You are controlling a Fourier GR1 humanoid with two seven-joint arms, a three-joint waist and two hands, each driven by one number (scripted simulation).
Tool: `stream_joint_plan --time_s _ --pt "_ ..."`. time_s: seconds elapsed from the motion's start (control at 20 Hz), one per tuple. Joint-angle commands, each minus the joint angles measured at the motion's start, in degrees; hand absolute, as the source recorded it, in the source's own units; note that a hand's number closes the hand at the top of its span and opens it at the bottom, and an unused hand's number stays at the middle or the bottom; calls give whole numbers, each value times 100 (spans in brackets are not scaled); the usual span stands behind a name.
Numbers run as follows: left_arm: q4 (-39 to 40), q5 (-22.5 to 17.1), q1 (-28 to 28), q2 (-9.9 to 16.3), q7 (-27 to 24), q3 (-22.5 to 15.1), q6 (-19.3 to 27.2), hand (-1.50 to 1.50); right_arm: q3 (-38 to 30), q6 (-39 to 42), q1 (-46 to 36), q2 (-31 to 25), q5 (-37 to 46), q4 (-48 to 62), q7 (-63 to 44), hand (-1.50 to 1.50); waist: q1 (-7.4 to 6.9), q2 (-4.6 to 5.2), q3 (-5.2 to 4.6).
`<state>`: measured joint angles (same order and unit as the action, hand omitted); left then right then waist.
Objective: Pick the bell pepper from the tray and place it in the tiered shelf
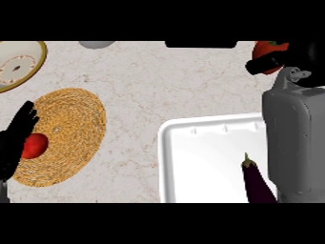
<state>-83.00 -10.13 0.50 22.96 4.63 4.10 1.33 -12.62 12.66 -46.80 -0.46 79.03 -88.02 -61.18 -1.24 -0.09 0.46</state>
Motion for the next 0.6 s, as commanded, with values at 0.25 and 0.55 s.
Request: stream_joint_plan --time_s 0.25,0.55 --pt "137 1 -279 -37 6 33 -201 0 -361 88 -1519 -279 522 35 -878 150 62 2 -53" --pt "217 53 25 -139 86 113 -93 0 -465 209 -2288 -530 880 346 -808 150 89 8 -54"
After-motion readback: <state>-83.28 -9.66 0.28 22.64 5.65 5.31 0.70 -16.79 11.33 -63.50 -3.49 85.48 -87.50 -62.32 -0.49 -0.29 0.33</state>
